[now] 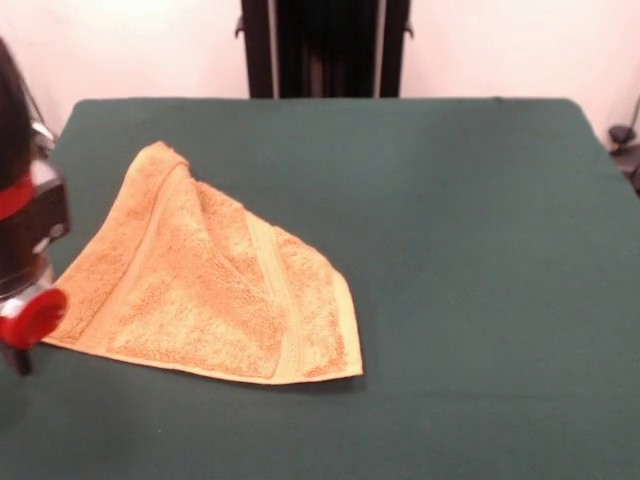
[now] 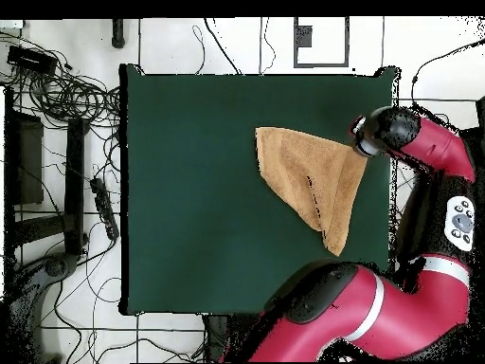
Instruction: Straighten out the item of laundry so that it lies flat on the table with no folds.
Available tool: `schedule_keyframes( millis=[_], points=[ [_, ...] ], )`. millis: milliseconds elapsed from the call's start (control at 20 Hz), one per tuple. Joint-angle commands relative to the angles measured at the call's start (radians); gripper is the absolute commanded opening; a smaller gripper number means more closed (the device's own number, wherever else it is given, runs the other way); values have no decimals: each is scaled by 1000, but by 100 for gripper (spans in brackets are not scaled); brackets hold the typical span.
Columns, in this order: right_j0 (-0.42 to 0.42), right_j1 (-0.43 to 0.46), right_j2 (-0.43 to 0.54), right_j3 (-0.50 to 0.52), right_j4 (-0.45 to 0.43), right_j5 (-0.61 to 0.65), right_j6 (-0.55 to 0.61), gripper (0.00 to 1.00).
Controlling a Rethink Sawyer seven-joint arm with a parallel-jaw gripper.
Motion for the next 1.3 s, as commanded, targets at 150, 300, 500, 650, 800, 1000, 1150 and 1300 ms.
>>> schedule_keyframes(
  millis=[150,300,500,650,800,1000,1150,1300],
  points=[
    [15,123,194,-320,-32,294,-329,0],
    [15,114,188,-301,-19,273,-289,0],
    [34,61,120,-197,-10,255,-163,0],
    [43,29,92,-134,-9,238,-99,0],
    [47,-19,73,-51,-7,207,-61,0],
    [49,-90,62,77,1,179,-15,0],
    [60,-135,49,161,-4,159,30,0],
    [75,-166,32,217,-7,162,85,0]
  ],
)
